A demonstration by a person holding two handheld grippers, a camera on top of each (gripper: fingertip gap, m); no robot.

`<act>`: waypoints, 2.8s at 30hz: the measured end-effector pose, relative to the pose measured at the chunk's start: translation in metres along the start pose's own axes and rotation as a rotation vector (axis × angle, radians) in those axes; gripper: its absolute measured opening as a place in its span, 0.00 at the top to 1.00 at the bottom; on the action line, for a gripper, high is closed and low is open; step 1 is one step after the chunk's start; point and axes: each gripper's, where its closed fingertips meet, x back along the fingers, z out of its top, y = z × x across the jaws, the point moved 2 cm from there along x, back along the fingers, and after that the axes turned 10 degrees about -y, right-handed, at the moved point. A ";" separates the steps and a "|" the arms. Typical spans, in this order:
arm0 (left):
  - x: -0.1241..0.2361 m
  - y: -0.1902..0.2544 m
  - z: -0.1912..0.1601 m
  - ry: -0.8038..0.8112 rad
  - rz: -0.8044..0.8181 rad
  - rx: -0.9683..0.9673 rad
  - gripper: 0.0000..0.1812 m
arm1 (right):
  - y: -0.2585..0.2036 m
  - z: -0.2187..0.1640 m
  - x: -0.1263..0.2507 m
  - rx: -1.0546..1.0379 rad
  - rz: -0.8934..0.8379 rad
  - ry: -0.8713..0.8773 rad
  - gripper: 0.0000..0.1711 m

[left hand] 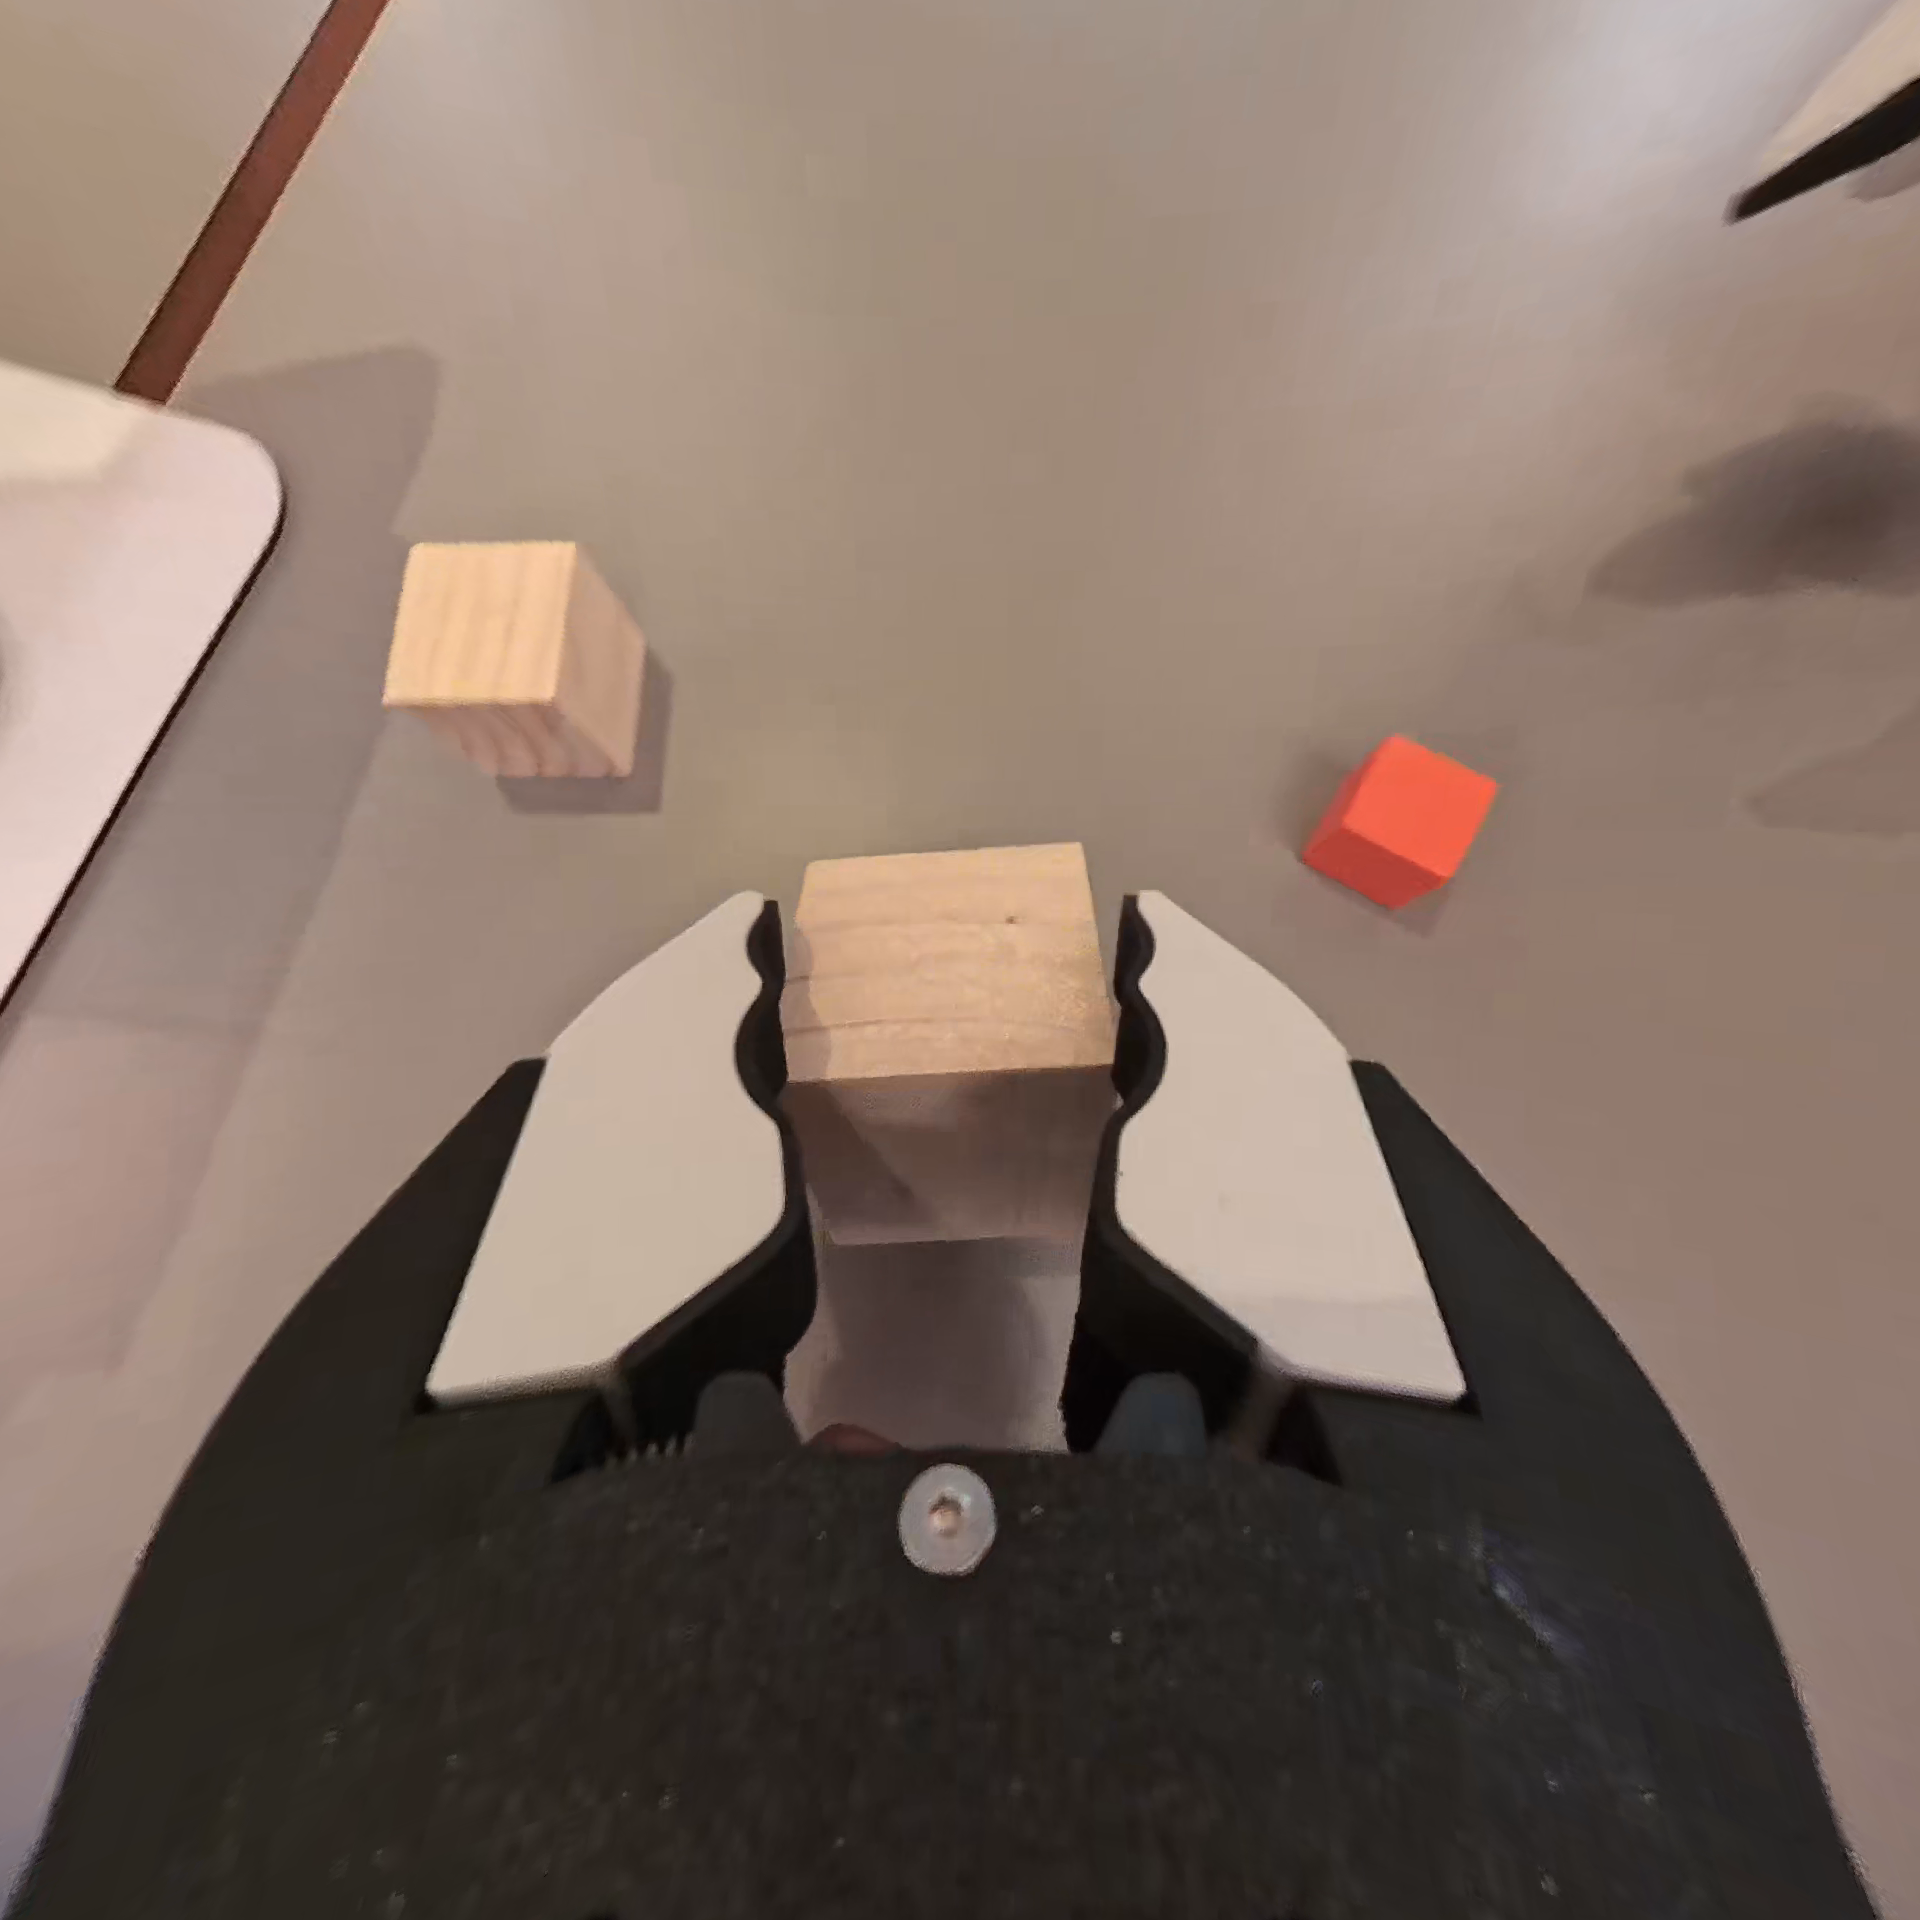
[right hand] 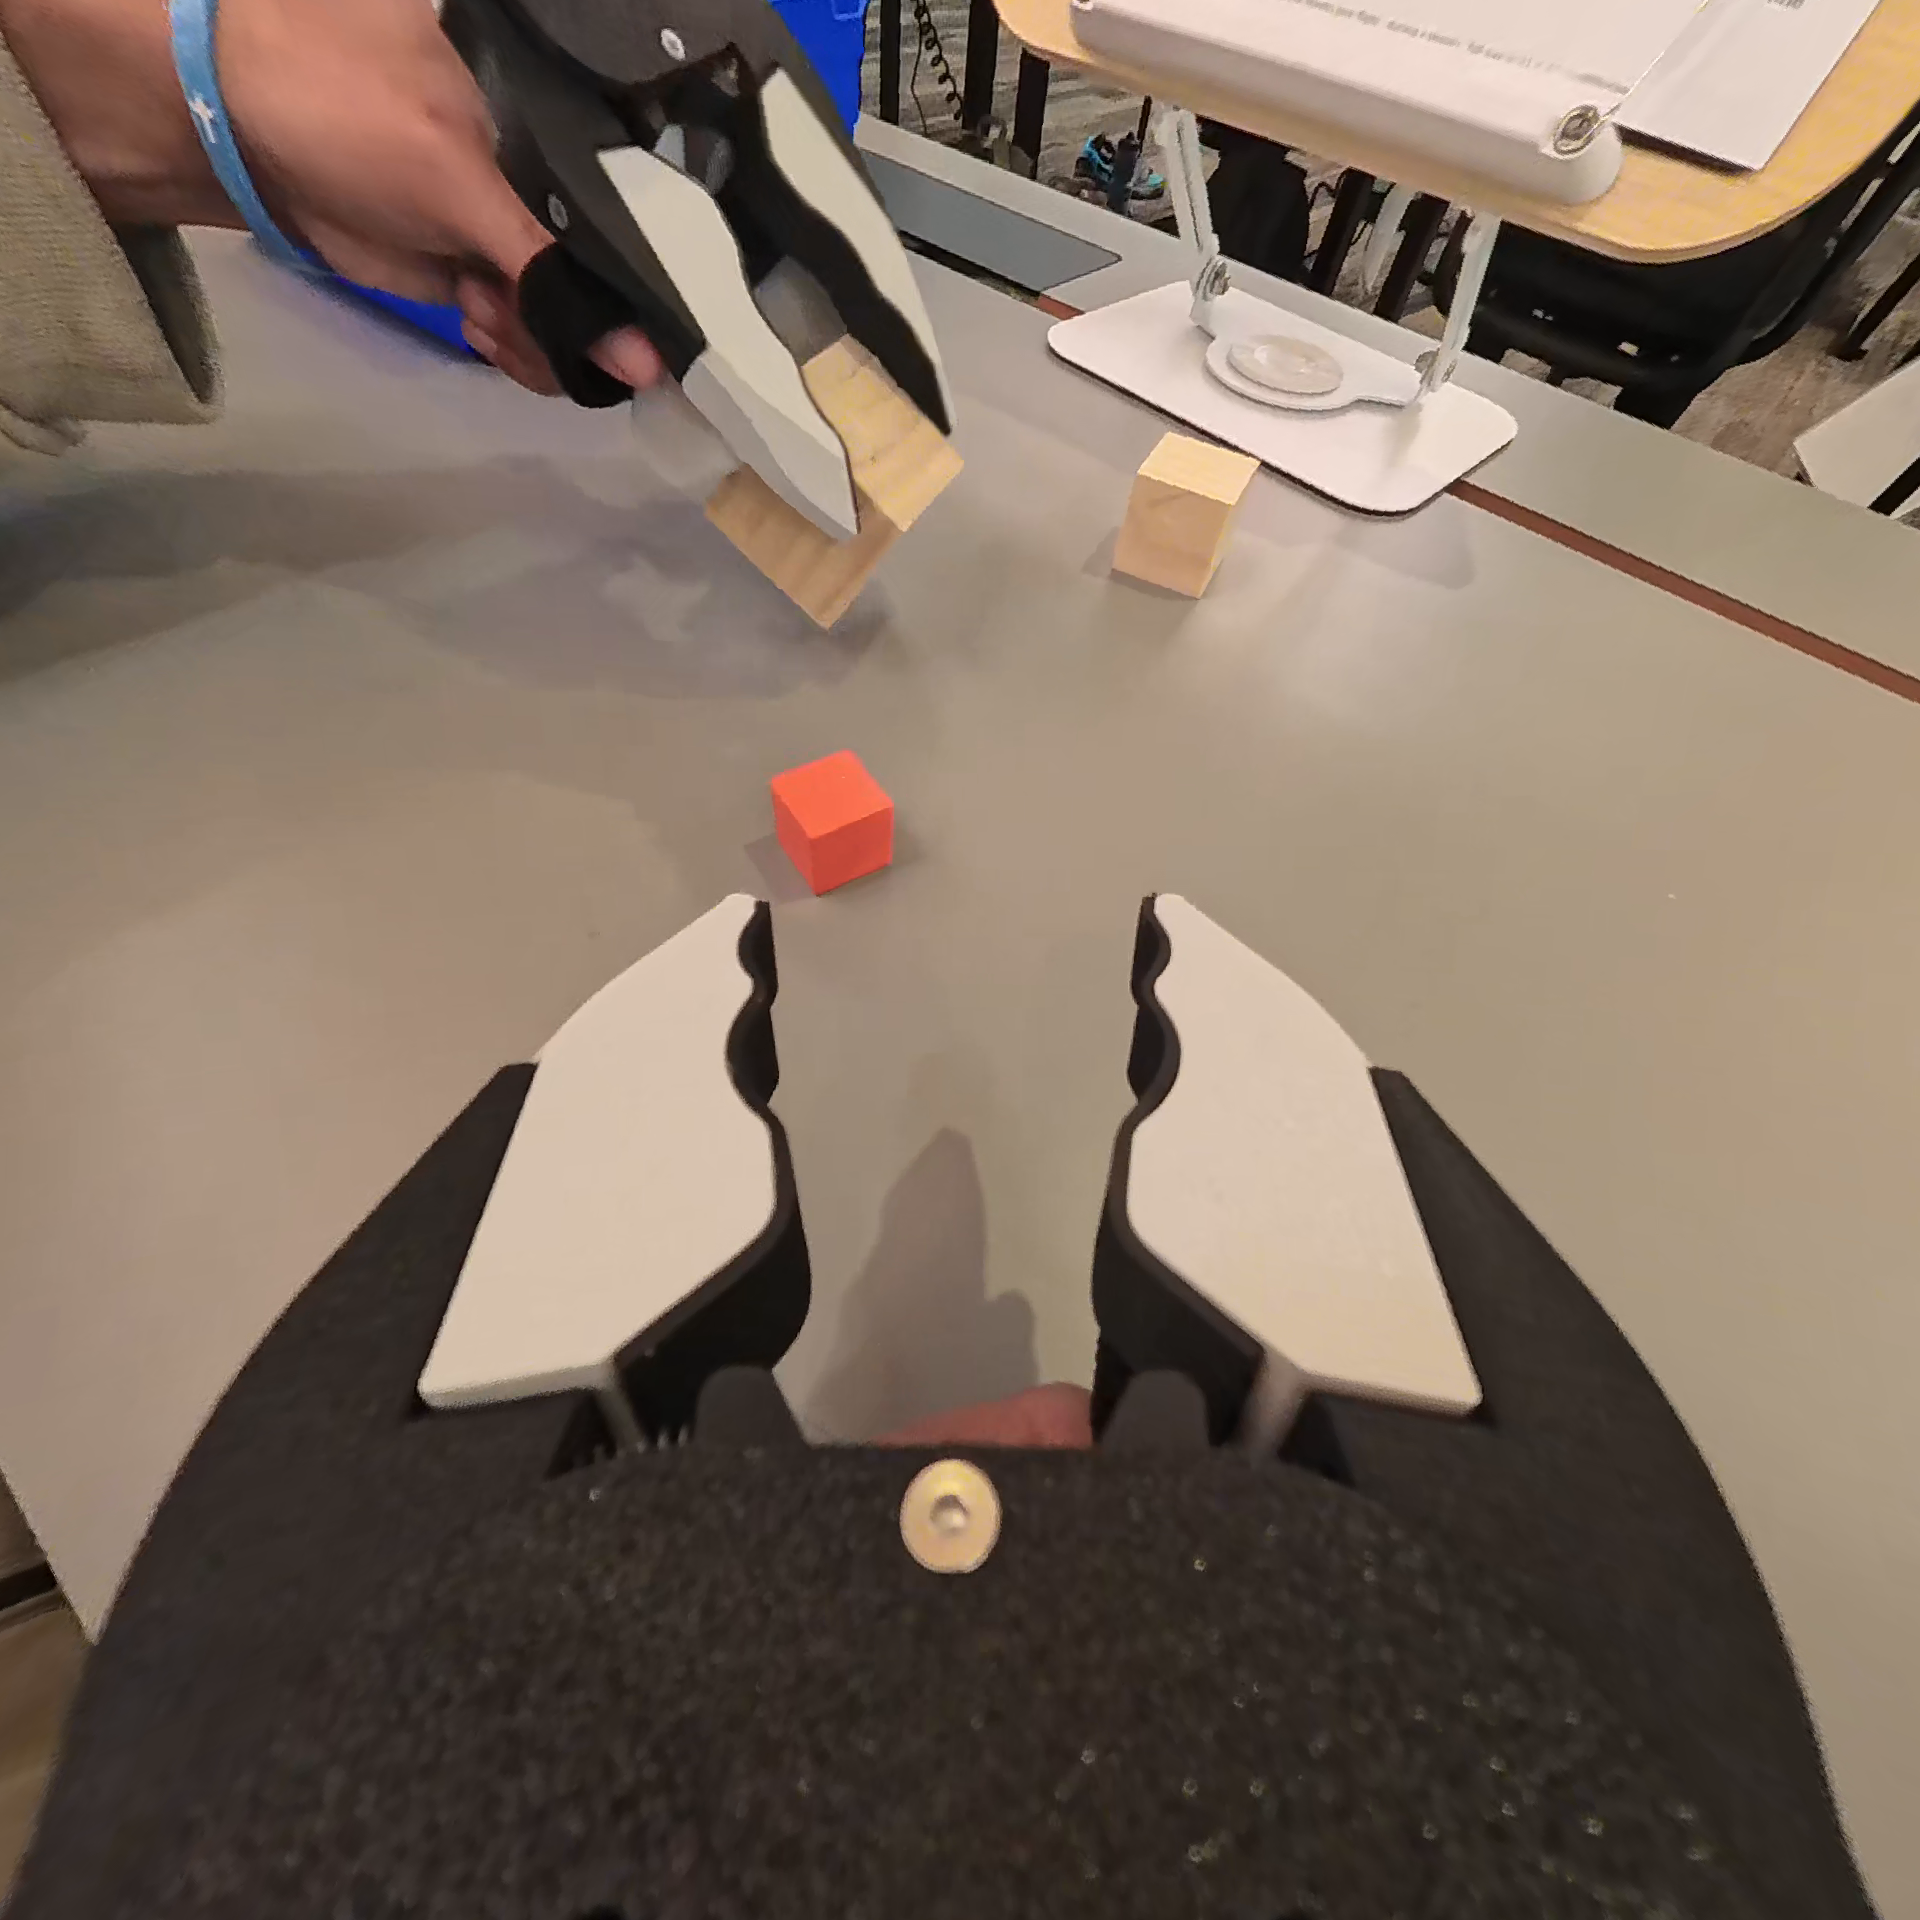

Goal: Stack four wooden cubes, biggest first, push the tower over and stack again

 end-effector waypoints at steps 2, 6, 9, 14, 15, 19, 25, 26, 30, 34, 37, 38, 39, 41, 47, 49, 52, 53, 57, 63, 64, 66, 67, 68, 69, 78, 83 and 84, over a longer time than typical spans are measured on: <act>-0.003 0.007 0.009 0.041 -0.013 -0.067 0.66 | -0.001 -0.002 -0.002 0.005 0.003 -0.009 0.61; -0.017 0.009 0.007 0.069 -0.063 -0.110 0.66 | -0.003 -0.002 -0.003 0.024 -0.006 -0.018 0.62; -0.017 0.009 0.005 0.124 -0.091 -0.111 0.66 | -0.002 0.001 0.000 0.026 -0.013 -0.009 0.62; -0.011 0.006 -0.009 0.110 -0.053 -0.142 0.63 | 0.000 -0.001 -0.002 0.011 -0.006 -0.013 0.62; -0.008 0.005 -0.011 0.114 -0.037 -0.139 0.59 | -0.001 -0.001 -0.002 0.010 -0.002 -0.013 0.62; 0.011 0.008 -0.011 0.164 -0.007 -0.069 0.52 | -0.003 -0.001 -0.003 0.004 0.008 -0.011 0.62; 0.053 0.026 -0.032 0.228 0.323 0.306 0.47 | 0.000 -0.001 -0.002 -0.023 -0.019 -0.035 0.62; 0.060 0.031 -0.044 0.234 0.421 0.392 0.47 | 0.001 0.000 -0.002 -0.037 -0.024 -0.035 0.62; 0.072 0.060 -0.097 0.244 0.717 0.682 0.44 | 0.002 0.001 -0.004 -0.096 -0.044 -0.028 0.61; 0.090 0.073 -0.111 0.286 0.879 0.803 0.46 | -0.003 -0.001 -0.011 -0.119 -0.062 -0.043 0.59; 0.082 0.080 -0.110 0.288 0.789 0.833 0.44 | -0.010 0.001 -0.015 -0.105 -0.064 -0.045 0.58; 0.081 0.081 -0.112 0.273 0.782 0.835 0.43 | -0.013 0.002 -0.016 -0.100 -0.066 -0.046 0.58; 0.081 0.081 -0.112 0.272 0.782 0.838 0.43 | -0.015 0.002 -0.017 -0.096 -0.066 -0.047 0.58; 0.081 0.081 -0.112 0.280 0.775 0.841 0.43 | -0.019 0.002 -0.019 -0.090 -0.063 -0.049 0.57; 0.081 0.082 -0.114 0.286 0.746 0.849 0.44 | -0.022 0.001 -0.023 -0.070 -0.083 -0.047 0.57; 0.080 0.082 -0.113 0.286 0.738 0.846 0.44 | -0.022 0.001 -0.024 -0.072 -0.083 -0.049 0.57; 0.078 0.082 -0.113 0.278 0.724 0.845 0.45 | -0.020 -0.002 -0.025 -0.072 -0.081 -0.058 0.57; 0.077 0.082 -0.113 0.277 0.722 0.844 0.45 | -0.020 -0.003 -0.025 -0.072 -0.080 -0.059 0.57; 0.077 0.083 -0.111 0.276 0.718 0.829 0.45 | -0.019 -0.004 -0.026 -0.074 -0.076 -0.060 0.57; 0.079 0.086 -0.109 0.305 0.694 0.807 0.47 | -0.006 0.006 -0.030 -0.060 -0.087 -0.059 0.58; 0.079 0.087 -0.109 0.310 0.689 0.806 0.47 | -0.001 0.014 -0.033 -0.029 -0.075 -0.060 0.58; 0.079 0.088 -0.107 0.320 0.667 0.798 0.47 | 0.015 0.036 -0.042 0.096 -0.057 -0.068 0.57; 0.079 0.089 -0.106 0.323 0.657 0.792 0.46 | 0.023 0.049 -0.050 0.188 -0.030 -0.082 0.57; 0.078 0.090 -0.105 0.323 0.649 0.786 0.46 | 0.029 0.060 -0.060 0.296 0.007 -0.107 0.57; 0.077 0.091 -0.104 0.319 0.636 0.777 0.47 | 0.036 0.071 -0.072 0.405 0.035 -0.143 0.57; 0.070 0.096 -0.097 0.313 0.593 0.742 0.48 | 0.092 0.115 -0.194 0.921 0.259 -0.623 0.61; 0.068 0.098 -0.095 0.317 0.565 0.736 0.48 | 0.096 0.117 -0.221 1.033 0.333 -0.794 0.62; 0.068 0.098 -0.095 0.317 0.559 0.733 0.48 | 0.096 0.115 -0.225 1.041 0.343 -0.816 0.62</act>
